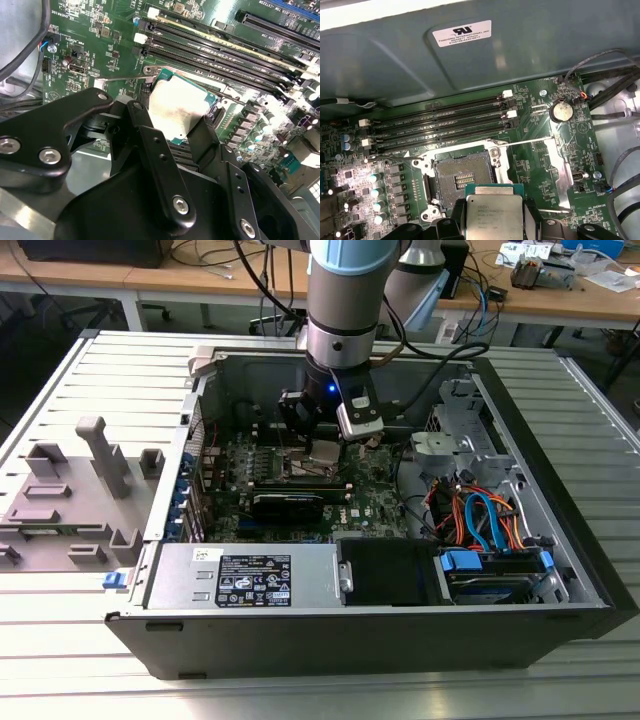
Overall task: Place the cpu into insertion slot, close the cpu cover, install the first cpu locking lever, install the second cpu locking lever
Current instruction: 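Place the cpu into insertion slot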
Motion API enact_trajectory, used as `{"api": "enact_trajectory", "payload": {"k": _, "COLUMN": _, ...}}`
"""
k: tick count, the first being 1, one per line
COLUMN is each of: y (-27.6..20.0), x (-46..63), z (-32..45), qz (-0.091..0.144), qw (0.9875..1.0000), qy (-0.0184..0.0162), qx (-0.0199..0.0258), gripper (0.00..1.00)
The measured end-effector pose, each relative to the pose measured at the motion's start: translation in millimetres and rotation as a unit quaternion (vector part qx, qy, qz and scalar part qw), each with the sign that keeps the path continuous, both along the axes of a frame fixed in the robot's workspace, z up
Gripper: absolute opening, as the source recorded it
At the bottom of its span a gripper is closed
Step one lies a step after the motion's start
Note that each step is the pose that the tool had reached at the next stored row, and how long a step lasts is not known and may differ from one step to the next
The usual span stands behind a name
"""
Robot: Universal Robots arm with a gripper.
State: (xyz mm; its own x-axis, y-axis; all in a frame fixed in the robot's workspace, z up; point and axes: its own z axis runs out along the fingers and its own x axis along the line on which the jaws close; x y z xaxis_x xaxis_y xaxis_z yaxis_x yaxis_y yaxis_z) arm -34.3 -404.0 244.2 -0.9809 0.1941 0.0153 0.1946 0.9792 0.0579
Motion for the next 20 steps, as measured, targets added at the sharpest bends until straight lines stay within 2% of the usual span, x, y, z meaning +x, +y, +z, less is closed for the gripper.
{"api": "enact_trajectory", "payload": {"k": 20, "y": 0.0, "x": 0.1, "z": -0.3, "qz": -0.005, "qw": 1.0000, "qy": 0.0000, "qx": -0.0004, "gripper": 0.55}}
